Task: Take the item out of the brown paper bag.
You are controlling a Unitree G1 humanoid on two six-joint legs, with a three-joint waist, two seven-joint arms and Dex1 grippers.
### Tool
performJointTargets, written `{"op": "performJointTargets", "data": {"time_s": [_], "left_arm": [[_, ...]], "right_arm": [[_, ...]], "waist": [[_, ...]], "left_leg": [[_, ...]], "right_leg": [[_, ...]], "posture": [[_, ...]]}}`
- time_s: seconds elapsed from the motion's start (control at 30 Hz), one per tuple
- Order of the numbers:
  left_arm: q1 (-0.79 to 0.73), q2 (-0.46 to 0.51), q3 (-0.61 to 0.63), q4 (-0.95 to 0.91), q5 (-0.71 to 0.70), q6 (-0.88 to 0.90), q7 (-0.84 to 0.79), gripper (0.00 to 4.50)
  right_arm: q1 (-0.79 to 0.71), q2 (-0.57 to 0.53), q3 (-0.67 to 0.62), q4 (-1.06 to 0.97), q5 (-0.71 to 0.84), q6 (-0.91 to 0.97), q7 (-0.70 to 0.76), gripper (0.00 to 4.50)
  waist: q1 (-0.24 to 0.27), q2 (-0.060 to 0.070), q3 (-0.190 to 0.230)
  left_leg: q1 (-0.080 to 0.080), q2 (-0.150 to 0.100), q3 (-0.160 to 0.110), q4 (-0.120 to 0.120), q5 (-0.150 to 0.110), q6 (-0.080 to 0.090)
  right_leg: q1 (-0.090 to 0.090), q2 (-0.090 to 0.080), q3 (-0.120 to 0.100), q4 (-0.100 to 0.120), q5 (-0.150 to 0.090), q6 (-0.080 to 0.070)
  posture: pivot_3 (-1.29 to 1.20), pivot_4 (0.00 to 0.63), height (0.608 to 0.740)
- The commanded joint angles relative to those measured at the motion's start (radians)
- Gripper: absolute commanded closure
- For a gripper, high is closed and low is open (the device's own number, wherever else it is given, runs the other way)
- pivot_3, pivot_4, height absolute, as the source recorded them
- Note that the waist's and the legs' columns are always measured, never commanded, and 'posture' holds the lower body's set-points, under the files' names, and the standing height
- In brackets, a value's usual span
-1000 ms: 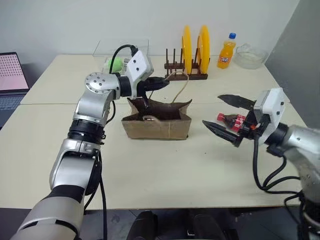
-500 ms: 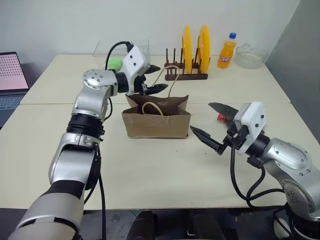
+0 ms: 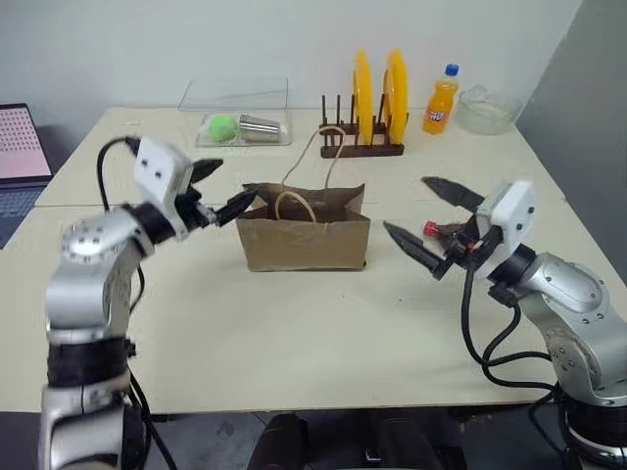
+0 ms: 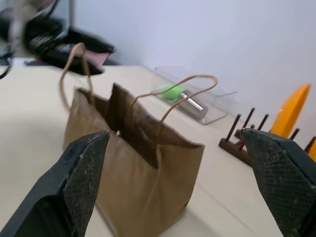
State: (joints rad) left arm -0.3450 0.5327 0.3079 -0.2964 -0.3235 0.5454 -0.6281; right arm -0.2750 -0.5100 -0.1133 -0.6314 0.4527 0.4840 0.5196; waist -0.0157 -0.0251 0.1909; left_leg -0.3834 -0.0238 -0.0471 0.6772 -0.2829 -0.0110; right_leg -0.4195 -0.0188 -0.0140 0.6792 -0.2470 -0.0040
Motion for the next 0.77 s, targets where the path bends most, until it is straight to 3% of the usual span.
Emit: {"op": "performJointTargets", "data": {"time_s": [0.03, 0.23, 0.37, 0.5, 0.77], "left_arm": [[0.1, -0.048, 0.014, -0.148, 0.089, 0.016, 0.19, 0.41], [0.255, -0.164, -0.017, -0.261, 0.16, -0.018, 0.352, 0.41], [0.337, -0.162, -0.088, -0.289, 0.158, -0.082, 0.303, 0.41], [0.332, -0.147, -0.101, -0.29, 0.127, -0.092, 0.27, 0.41], [0.289, -0.128, -0.131, -0.303, 0.095, -0.064, 0.251, 0.41]], "right_arm": [[0.08, 0.021, -0.034, -0.043, -0.022, -0.056, -0.034, 0.0], [0.236, 0.057, -0.019, -0.054, -0.092, -0.142, -0.062, 0.0], [0.271, 0.135, 0.014, -0.047, -0.135, -0.17, -0.131, 0.0], [0.291, 0.184, 0.027, -0.033, -0.168, -0.195, -0.172, 0.0], [0.296, 0.171, -0.009, -0.013, -0.164, -0.213, -0.171, 0.0]], "waist": [[0.013, -0.001, -0.001], [0.024, -0.002, -0.001], [0.019, -0.001, -0.003], [0.017, -0.001, -0.003], [0.016, -0.001, -0.003]], "left_leg": [[0.0, 0.0, 0.0, 0.0, 0.0, 0.0], [0.001, 0.0, 0.001, 0.0, 0.0, 0.0], [0.003, 0.0, 0.001, -0.001, 0.0, 0.0], [0.003, 0.0, 0.001, -0.001, 0.0, 0.0], [0.003, 0.0, 0.001, -0.001, 0.0, 0.0]], "right_leg": [[0.0, 0.0, 0.0, 0.0, 0.0, 0.0], [0.001, 0.0, 0.0, -0.001, 0.0, 0.0], [0.002, 0.001, 0.001, 0.0, 0.0, 0.0], [0.002, 0.001, 0.0, 0.0, 0.0, 0.0], [0.002, 0.001, 0.0, 0.0, 0.0, 0.0]], "posture": [[0.0, 0.15, 0.74], [0.0, 0.15, 0.74], [0.0, 0.15, 0.74], [0.0, 0.15, 0.74], [0.0, 0.15, 0.74]]}}
